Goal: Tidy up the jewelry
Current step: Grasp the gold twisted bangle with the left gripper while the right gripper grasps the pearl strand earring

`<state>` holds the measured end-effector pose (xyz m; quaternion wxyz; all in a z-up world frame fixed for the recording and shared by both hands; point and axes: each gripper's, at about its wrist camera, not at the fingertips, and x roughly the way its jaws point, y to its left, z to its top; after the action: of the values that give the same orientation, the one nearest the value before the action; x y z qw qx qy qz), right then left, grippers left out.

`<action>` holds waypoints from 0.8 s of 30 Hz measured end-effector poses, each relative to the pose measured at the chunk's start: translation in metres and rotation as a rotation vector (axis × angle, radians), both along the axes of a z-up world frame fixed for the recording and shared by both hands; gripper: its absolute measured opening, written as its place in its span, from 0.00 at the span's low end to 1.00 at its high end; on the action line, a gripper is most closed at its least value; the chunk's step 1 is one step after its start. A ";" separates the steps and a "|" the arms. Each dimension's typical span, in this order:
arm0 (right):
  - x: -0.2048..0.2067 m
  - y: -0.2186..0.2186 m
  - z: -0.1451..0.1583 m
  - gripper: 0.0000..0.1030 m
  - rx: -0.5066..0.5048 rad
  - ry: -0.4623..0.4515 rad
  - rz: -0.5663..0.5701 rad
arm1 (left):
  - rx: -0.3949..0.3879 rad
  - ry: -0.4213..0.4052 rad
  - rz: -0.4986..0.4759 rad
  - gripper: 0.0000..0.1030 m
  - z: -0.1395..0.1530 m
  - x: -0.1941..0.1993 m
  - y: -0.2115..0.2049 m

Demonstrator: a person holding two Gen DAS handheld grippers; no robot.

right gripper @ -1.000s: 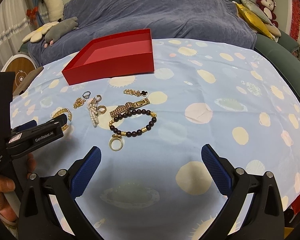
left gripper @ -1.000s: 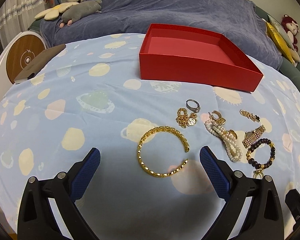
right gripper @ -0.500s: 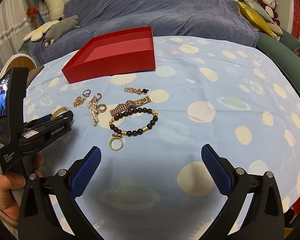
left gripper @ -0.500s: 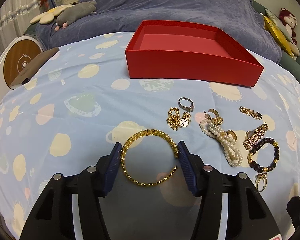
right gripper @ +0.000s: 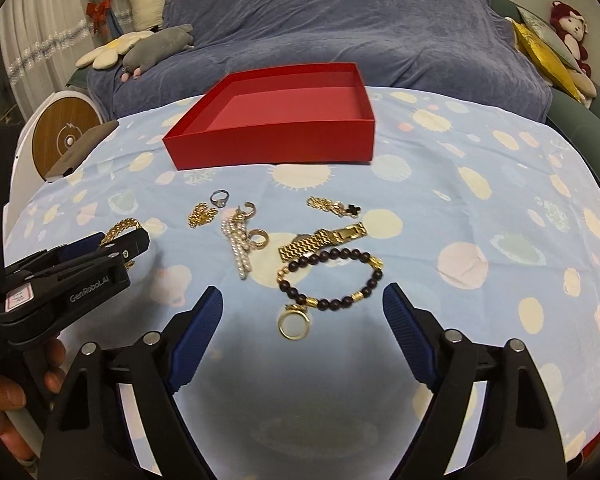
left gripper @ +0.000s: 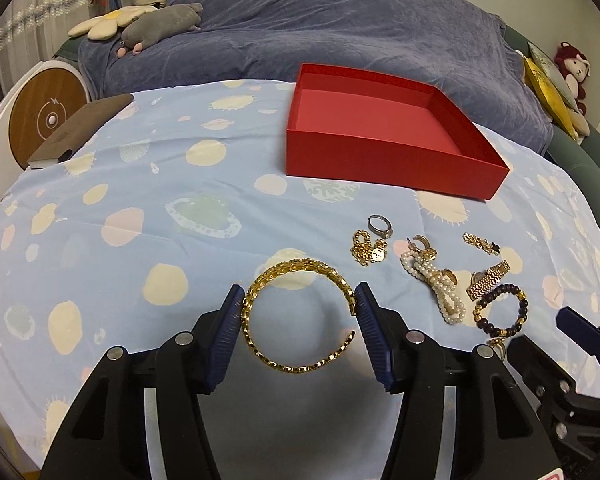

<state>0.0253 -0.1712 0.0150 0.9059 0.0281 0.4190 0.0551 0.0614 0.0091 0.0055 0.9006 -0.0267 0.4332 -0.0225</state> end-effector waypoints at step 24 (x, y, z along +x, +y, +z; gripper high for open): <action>0.041 0.031 -0.030 0.07 0.078 0.088 0.088 | -0.053 0.006 0.016 0.53 0.003 -0.017 0.038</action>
<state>0.0663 -0.1404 -0.0149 0.8815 0.0476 0.4568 0.1098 0.0444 0.0467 0.0087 0.8985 -0.0539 0.4348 -0.0267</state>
